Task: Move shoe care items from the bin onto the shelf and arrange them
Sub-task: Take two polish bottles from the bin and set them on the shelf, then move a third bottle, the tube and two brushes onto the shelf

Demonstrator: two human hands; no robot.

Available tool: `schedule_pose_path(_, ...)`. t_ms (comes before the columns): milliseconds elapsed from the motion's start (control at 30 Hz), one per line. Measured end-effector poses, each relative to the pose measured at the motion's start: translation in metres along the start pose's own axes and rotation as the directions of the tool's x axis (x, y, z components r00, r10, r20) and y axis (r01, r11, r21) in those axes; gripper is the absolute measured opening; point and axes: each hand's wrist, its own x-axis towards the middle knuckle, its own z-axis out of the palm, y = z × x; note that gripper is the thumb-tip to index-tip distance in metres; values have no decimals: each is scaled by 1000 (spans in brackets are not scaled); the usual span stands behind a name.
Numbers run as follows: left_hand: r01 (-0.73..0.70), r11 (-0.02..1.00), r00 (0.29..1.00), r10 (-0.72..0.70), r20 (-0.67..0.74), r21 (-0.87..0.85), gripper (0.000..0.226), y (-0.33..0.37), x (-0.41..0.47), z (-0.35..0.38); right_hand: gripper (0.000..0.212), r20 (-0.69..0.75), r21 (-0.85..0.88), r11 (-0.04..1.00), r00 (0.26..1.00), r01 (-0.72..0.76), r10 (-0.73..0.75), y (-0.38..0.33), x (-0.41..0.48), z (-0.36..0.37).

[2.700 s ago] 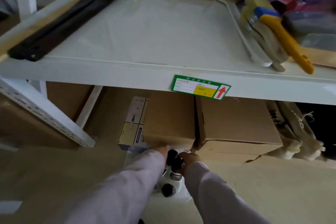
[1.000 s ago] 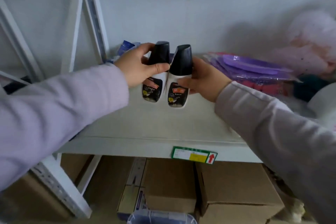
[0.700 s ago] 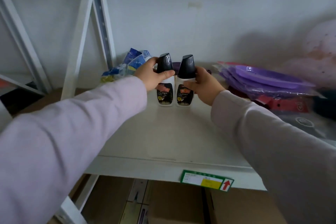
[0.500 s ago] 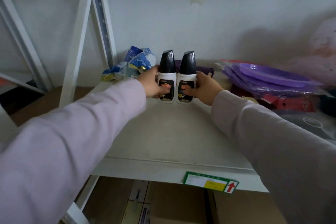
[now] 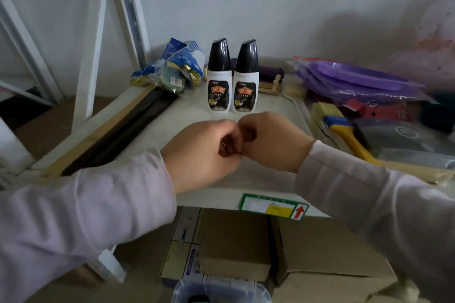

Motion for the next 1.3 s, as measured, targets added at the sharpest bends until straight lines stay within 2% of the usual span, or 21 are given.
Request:
schedule_pose_path(100,-5,1000,997,5,71,0,29,8,-20,3,32,25,-21,998,998,54,-53,-4,-28,8)
schedule_pose_path(200,5,1000,990,-3,139,-12,21,13,-40,6,11,-6,88,994,998,69,-69,-2,-56,19)
schedule_pose_path(300,36,999,977,-33,211,-9,13,10,-64,15,16,-99,157,982,991,106,-91,2,-88,38)
schedule_pose_path(400,85,996,939,-83,334,8,5,-5,-89,44,19,-59,195,976,995,96,-86,14,-117,80)
schedule_pose_path(467,126,991,890,-132,437,43,9,-24,-106,77,20,121,172,985,992,7,-29,28,-130,120)
schedule_pose_path(567,179,973,768,-232,597,147,19,-56,-129,135,27,465,85,987,882,-134,79,56,-142,186)
schedule_pose_path(667,206,957,669,-291,684,206,23,-79,-152,182,30,581,53,978,803,-204,137,78,-155,237)
schedule_pose_path(767,127,949,584,-307,751,288,29,-90,-169,215,38,709,27,976,692,-216,134,91,-168,270)
schedule_pose_path(867,88,934,488,-343,803,346,43,-95,-177,238,55,770,-6,981,625,-196,130,96,-175,291)
schedule_pose_path(933,61,923,441,-367,820,380,48,-97,-179,252,59,761,-22,980,633,-196,144,95,-176,301)
schedule_pose_path(1033,-3,901,407,-394,824,433,49,-99,-178,268,54,754,-26,978,638,-206,154,90,-178,313)
schedule_pose_path(1100,-69,909,364,-361,859,411,48,-103,-177,274,49,734,7,966,657,-258,170,89,-179,316)
schedule_pose_path(1133,-75,922,380,-327,865,381,43,-107,-176,278,47,723,25,958,667,-286,181,90,-179,316)
schedule_pose_path(1200,-171,892,468,-299,832,418,24,-116,-175,280,45,711,40,947,675,-318,196,92,-179,317)
schedule_pose_path(1267,-56,916,507,-317,802,398,13,-121,-175,287,43,702,42,942,681,-334,210,93,-179,319)
schedule_pose_path(1300,-74,919,505,-300,809,387,12,-116,-175,282,41,693,51,934,686,-353,222,93,-178,318)
